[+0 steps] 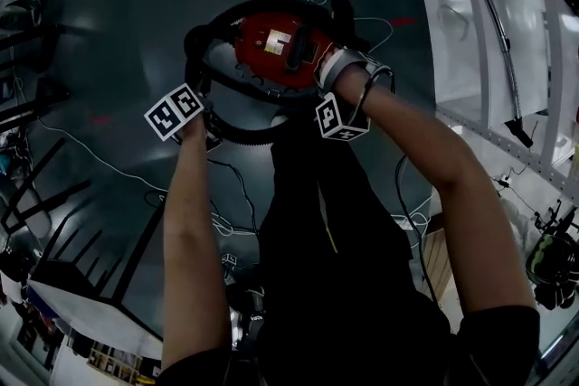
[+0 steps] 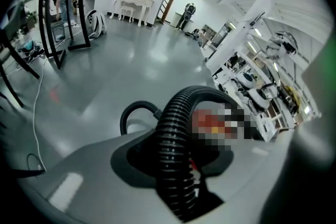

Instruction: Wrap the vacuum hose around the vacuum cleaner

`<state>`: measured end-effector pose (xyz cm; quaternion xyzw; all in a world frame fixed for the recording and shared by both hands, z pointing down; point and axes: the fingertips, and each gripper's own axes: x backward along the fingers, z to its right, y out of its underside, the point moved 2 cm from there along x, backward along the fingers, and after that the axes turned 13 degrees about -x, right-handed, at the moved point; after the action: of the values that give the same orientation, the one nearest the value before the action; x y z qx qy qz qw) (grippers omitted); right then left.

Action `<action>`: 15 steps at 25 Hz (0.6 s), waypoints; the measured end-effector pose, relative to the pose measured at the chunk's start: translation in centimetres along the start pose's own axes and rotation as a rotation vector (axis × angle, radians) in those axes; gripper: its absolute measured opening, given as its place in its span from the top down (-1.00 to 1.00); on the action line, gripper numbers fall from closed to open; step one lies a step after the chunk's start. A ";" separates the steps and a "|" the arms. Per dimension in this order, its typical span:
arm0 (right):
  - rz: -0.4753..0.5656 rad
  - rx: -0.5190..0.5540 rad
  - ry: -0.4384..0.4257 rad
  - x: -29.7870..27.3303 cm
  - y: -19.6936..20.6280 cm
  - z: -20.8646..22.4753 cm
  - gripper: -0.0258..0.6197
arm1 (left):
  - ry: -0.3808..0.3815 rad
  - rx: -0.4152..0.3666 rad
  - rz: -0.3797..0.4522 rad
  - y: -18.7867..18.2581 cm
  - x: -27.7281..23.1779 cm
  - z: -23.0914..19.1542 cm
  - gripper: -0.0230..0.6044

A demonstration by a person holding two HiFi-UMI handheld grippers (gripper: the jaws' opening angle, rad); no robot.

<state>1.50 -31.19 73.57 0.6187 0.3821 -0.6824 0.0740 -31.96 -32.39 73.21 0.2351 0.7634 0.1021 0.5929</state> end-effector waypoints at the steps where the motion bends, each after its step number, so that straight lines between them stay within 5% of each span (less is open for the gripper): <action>1: -0.005 0.007 0.003 -0.6 0.2 0.1 0.37 | -0.009 0.008 -0.002 0.3 -0.6 -0.1 0.37; 15: 0.090 0.076 0.017 -4.9 1.7 2.7 0.37 | -0.072 0.023 0.013 2.6 -6.9 -1.4 0.39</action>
<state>1.46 -35.84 77.05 0.6435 0.3286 -0.6869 0.0779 -31.39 -33.26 80.68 0.2505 0.7411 0.0885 0.6166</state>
